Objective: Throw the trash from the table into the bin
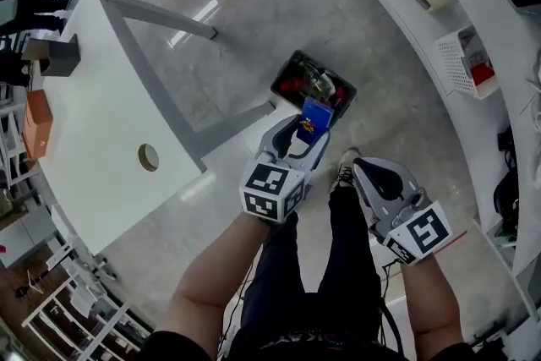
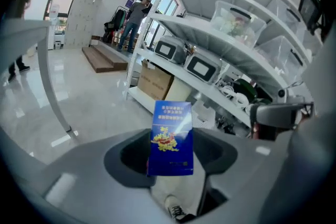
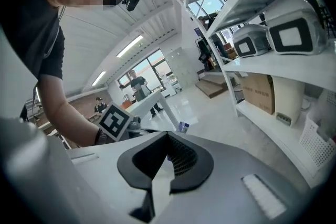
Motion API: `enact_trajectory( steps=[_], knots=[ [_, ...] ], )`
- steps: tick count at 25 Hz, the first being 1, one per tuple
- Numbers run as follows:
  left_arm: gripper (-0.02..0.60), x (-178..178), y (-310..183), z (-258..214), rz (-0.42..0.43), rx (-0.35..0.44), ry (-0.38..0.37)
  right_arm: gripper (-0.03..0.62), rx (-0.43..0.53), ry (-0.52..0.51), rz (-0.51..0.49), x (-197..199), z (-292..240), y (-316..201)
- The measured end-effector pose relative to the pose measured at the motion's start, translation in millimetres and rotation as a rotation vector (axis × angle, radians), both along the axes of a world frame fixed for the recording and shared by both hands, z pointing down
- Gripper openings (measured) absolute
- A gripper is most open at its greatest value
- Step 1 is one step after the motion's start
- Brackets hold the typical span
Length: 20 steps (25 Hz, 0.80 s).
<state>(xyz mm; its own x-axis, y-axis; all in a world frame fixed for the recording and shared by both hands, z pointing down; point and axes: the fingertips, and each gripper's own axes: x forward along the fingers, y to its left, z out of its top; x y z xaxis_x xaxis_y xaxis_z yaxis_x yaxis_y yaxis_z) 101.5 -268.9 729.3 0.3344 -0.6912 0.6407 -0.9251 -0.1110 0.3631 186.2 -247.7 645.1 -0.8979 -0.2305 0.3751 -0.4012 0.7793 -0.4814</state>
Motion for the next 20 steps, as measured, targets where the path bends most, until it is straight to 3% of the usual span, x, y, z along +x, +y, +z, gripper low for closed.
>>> enact_trajectory(
  steps=[10,20],
  knots=[
    [0.245,-21.2,-20.7,220.3,-0.005,-0.195,-0.121,0.0,-0.082,0.008,-0.03,-2.0,133.9,-1.3],
    [0.247,-23.3,-22.2,321.7,0.038,-0.257,-0.171,0.0,-0.123,0.029,-0.04,9.0,203.0,12.6]
  ],
)
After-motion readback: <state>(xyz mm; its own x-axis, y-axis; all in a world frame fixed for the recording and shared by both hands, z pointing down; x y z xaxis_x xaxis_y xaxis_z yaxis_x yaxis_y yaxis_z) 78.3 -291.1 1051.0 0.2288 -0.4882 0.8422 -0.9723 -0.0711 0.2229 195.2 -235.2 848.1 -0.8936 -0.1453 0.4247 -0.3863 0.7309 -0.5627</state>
